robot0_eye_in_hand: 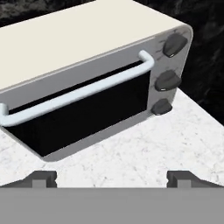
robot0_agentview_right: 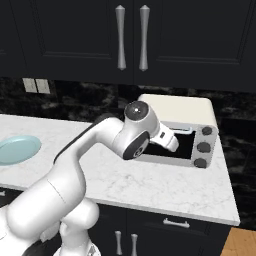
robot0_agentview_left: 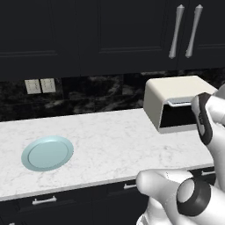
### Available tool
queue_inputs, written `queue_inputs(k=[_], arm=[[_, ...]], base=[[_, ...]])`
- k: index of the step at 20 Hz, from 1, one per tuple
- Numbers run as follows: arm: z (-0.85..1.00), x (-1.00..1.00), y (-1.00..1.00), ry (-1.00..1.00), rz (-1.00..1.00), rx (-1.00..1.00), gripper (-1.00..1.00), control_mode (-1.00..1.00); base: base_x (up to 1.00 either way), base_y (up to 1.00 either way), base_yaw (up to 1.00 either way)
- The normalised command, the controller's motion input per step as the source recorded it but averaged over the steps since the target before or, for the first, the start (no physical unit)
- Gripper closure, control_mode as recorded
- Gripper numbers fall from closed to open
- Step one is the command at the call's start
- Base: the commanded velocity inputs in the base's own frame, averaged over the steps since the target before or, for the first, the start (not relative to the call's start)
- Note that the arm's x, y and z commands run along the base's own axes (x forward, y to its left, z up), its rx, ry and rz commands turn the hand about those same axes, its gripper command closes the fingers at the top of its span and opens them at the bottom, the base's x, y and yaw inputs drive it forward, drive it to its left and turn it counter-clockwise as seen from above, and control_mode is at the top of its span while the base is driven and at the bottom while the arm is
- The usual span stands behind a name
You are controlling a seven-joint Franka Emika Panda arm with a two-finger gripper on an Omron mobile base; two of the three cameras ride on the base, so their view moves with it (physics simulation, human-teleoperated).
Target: Pick up the kebab skewer and baguette bread, and place them inside the toaster oven. Close the toaster oven door and start by setting the timer.
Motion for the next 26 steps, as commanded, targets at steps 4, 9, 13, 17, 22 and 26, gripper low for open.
queue_inputs(k=[4, 9, 13, 17, 22, 26], arm=[[-0.07, -0.01, -0.44, 0.05, -0.28, 0.22, -1.0, -1.0], [-0.08, 0.01, -0.17, 0.0, -0.3, 0.34, -1.0, -1.0], [-0.24, 0.0, -0.16, 0.0, -0.28, 0.34, -1.0, -1.0], [-0.43, 0.04, -0.06, 0.02, -0.28, 0.32, -1.0, -1.0], [-0.39, 0.3, 0.0, 0.0, -0.25, 0.28, -1.0, -1.0], [-0.51, 0.14, -0.01, 0.0, -0.23, 0.22, -1.0, -1.0]], base=[[0.0, 0.0, 0.0], [0.0, 0.0, 0.0], [0.0, 0.0, 0.0], [0.0, 0.0, 0.0], [0.0, 0.0, 0.0], [0.0, 0.0, 0.0]])
